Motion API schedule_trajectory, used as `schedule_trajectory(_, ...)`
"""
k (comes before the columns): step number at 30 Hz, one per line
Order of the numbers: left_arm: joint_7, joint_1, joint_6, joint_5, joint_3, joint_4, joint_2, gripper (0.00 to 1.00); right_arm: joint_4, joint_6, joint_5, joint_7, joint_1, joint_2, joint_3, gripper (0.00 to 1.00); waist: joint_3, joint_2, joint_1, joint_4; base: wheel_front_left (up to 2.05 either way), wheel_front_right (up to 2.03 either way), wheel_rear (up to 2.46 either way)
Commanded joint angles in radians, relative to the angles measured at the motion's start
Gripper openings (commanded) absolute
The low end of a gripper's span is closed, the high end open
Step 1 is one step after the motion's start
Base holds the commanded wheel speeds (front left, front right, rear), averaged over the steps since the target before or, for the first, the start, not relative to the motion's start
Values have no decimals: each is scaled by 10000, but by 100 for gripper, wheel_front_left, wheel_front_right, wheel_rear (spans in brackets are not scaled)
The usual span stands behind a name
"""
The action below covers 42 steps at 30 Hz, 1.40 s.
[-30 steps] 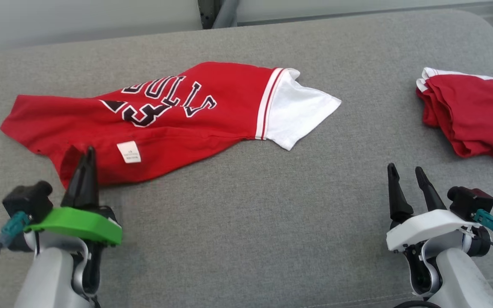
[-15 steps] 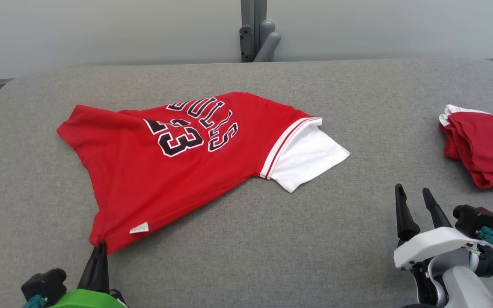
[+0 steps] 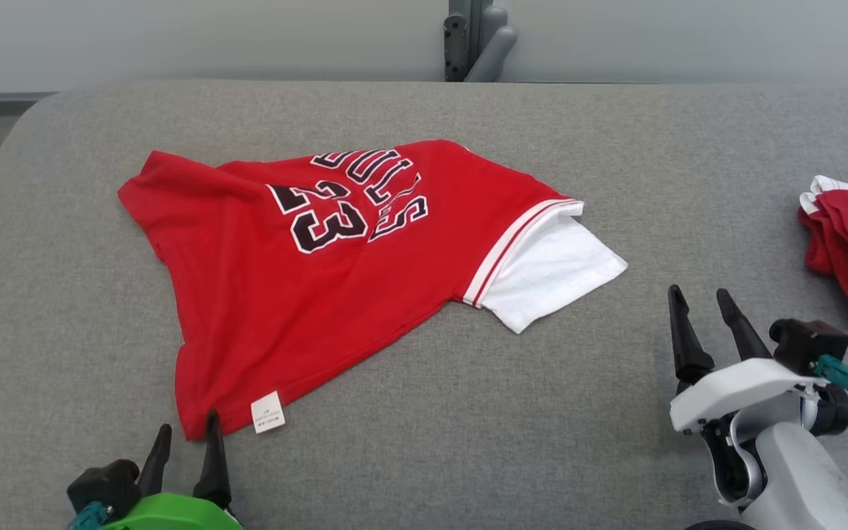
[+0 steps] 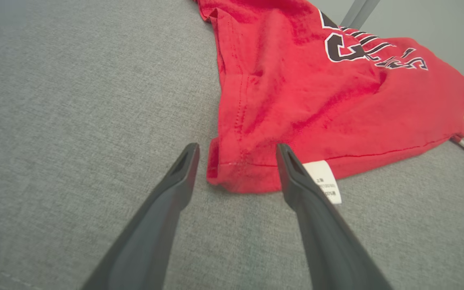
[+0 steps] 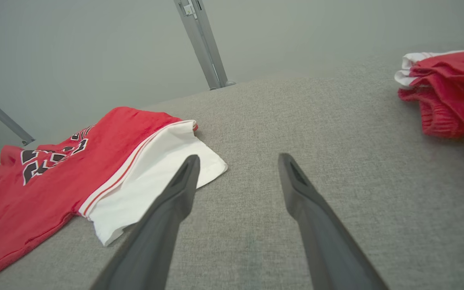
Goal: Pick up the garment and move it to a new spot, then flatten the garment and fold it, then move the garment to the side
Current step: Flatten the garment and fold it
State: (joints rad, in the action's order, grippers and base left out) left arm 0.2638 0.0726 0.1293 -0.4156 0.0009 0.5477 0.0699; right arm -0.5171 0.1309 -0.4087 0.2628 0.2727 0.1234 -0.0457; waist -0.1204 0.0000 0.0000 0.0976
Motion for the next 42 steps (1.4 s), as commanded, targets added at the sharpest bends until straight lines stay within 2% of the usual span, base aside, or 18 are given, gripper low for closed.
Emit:
schedule_trajectory(1,1,162,19,117,6,-65,-9,100,-26,-5,77,24,158,81,-9,100,-346,0,0,322,0,0,0)
schedule_trajectory(10,1,705,19,288,-852,-604,-169,100,-1505,-5,618,24,1582,494,165,100,-1094,0,0,1260,0,0,0)
schedule_trajectory(17,1,836,19,81,-1307,-709,-179,100,-2770,-5,1230,24,2151,437,210,100,-1265,0,0,1694,0,0,0)
schedule_trajectory(18,1,838,19,81,-1310,-732,-179,100,-2866,-7,1276,24,2189,412,234,98,-1284,0,0,1695,0,0,0)
schedule_trajectory(20,1,842,19,41,-1289,-761,-183,100,-3065,-7,1422,24,2221,383,275,78,-1323,0,0,1665,0,0,0)
schedule_trajectory(21,1,852,19,21,-1273,-774,-183,100,-3114,-7,1458,22,2265,350,276,43,-1345,0,0,1634,0,0,0)
schedule_trajectory(22,1,874,19,-2,-1278,-777,-182,100,-3184,-7,1526,16,2298,347,298,24,-1364,0,0,1595,0,0,0)
schedule_trajectory(23,1,890,19,-1,-1267,-779,-183,100,-3237,-7,1540,2,2307,328,339,0,-1374,0,0,1555,0,0,0)
schedule_trajectory(30,1,900,19,215,-1279,-785,-181,100,-2984,-11,1516,2,1994,191,782,0,-1194,0,0,1143,0,0,0)
schedule_trajectory(35,1,521,19,254,-1248,-427,-141,100,-2683,-11,1516,1,1007,-9,478,0,-393,0,0,553,0,0,0)
schedule_trajectory(42,1,107,19,408,-1035,-66,-138,100,-2018,-11,1272,10,-307,-217,759,0,562,0,0,-232,0,0,0)
